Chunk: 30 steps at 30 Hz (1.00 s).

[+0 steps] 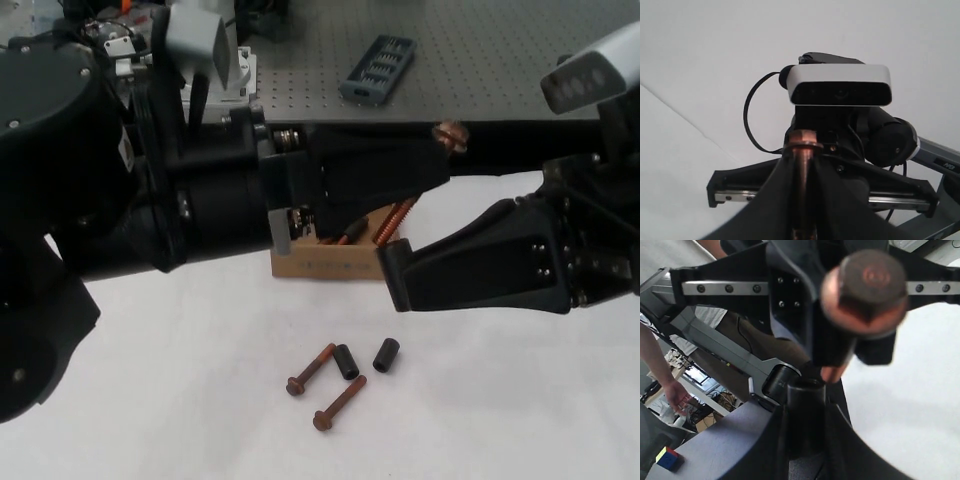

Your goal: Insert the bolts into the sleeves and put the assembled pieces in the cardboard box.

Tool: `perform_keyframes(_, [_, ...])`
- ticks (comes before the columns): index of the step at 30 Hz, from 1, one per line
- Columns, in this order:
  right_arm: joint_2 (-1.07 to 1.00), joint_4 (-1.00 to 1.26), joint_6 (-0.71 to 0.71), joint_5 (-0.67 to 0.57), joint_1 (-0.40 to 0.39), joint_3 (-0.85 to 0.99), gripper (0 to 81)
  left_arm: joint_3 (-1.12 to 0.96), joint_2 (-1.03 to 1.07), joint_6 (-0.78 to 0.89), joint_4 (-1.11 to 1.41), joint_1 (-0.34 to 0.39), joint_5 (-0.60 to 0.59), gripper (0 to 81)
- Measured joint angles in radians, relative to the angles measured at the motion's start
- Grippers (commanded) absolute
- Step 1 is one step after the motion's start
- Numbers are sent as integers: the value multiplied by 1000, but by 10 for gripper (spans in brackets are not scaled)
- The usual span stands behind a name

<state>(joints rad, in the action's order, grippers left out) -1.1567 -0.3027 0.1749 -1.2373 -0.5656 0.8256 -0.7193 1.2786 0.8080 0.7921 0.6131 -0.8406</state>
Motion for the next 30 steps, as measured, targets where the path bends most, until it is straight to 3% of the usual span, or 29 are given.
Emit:
perform_keyframes(16, [2,-10,0,-3,0,0,26,0,1,2,41,0,21,6])
perform_keyframes(22, [32,-68,-39,23,0,0,26,0,1,-39,-43,-48,21,6])
perform_keyframes(30, [118,-312,-184,223,0,0,26,0,2,-257,-400,-142,45,6])
